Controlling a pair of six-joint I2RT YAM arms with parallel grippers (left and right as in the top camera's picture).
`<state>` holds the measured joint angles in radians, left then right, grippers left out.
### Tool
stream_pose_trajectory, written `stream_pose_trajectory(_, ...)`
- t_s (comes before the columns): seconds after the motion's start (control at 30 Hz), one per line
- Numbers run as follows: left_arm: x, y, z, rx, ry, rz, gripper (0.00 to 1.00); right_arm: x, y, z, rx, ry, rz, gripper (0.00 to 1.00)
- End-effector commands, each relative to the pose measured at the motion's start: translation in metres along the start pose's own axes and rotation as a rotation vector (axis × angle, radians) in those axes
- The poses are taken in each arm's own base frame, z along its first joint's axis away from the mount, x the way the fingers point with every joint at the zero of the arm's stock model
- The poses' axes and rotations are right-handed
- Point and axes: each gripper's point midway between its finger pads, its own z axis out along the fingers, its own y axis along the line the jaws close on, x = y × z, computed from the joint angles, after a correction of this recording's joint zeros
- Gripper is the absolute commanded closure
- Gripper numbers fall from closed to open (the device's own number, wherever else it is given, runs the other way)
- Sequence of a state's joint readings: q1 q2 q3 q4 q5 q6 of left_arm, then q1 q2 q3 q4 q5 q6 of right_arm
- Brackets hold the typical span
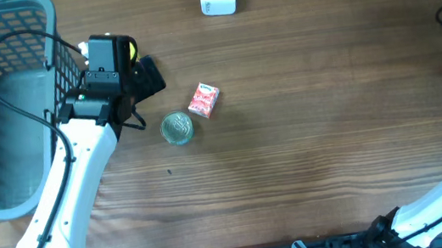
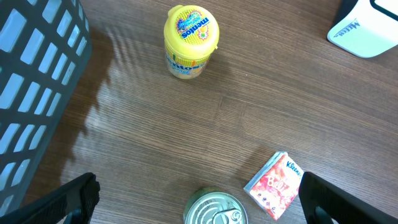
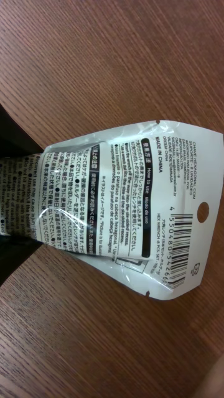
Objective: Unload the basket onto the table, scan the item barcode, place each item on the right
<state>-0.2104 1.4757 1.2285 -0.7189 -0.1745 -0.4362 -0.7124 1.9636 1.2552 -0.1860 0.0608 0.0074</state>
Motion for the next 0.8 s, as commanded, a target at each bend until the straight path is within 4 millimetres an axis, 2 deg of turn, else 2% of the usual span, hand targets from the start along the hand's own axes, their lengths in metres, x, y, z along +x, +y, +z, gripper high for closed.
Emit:
stream_pose_trajectory(0.0, -0.001, -0.001, -0.003, 0.006, -0.006, -0.018, 0.0, 0.004, -0.009, 0.003, 0.048, 0.01, 0.02, 0.57)
stream_pose_trajectory(0.03, -0.001, -0.001, -0.003, 0.006, -0.006, -0.018, 0.0, 0.004, -0.01, 0.003, 0.05, 0.01, 0.02, 0.46)
stream_pose_trajectory(0.07, -0.001, -0.001, -0.003, 0.006, -0.006, -0.018, 0.0, 0.004, -0.01, 0.003, 0.05, 0.01, 0.02, 0.42)
stream_pose_trajectory(0.2, -0.001, -0.001, -0.003, 0.006, -0.006, -0.018, 0.0, -0.001, -0.01, 0.003, 0.05, -0.009, -0.006, 0.42)
stream_pose_trajectory(0.23, -0.001, -0.001, -0.003, 0.006, -0.006, -0.018, 0.0, -0.001, -0.008, 0.003, 0.042, -0.012, -0.006, 0.39)
stream_pose_trajectory(0.27, -0.001, -0.001, -0.003, 0.006, -0.006, -0.018, 0.0, -0.003, 0.002, 0.003, -0.018, -0.018, -0.005, 0.27)
stream_pose_trajectory(0.3, -0.002, -0.001, -0.003, 0.006, -0.007, -0.018, 0.0, -0.004, 0.016, 0.002, -0.098, -0.024, -0.005, 0.0)
stream_pose_trajectory(0.33, -0.002, -0.001, -0.003, 0.006, -0.007, -0.018, 0.0, -0.005, 0.027, 0.0, -0.163, -0.026, -0.006, 0.0)
stream_pose_trajectory(0.4, -0.002, -0.001, -0.003, 0.006, -0.008, -0.018, 0.0, -0.008, 0.068, -0.012, -0.398, -0.034, -0.015, 0.0)
stream_pose_trajectory(0.43, -0.003, -0.001, -0.003, 0.004, -0.016, -0.019, 0.0, -0.008, 0.095, -0.024, -0.55, -0.038, -0.029, 0.0)
stream_pose_trajectory(0.5, -0.009, 0.0, -0.004, -0.005, -0.042, -0.023, 0.0, -0.005, 0.134, -0.044, -0.725, -0.057, -0.124, 0.0)
stream_pose_trajectory(0.6, -0.027, -0.005, -0.015, 0.023, -0.126, -0.036, 0.0, 0.014, 0.183, -0.059, -0.775, -0.01, -0.215, 0.01)
stream_pose_trajectory(0.67, -0.041, -0.014, -0.034, 0.058, -0.204, -0.028, 0.0, 0.032, 0.222, -0.072, -0.783, 0.022, -0.309, 0.0)
stream_pose_trajectory(0.77, -0.044, -0.032, -0.063, 0.111, -0.271, 0.128, 0.0, 0.057, 0.268, -0.095, -0.807, 0.051, -0.419, 0.0)
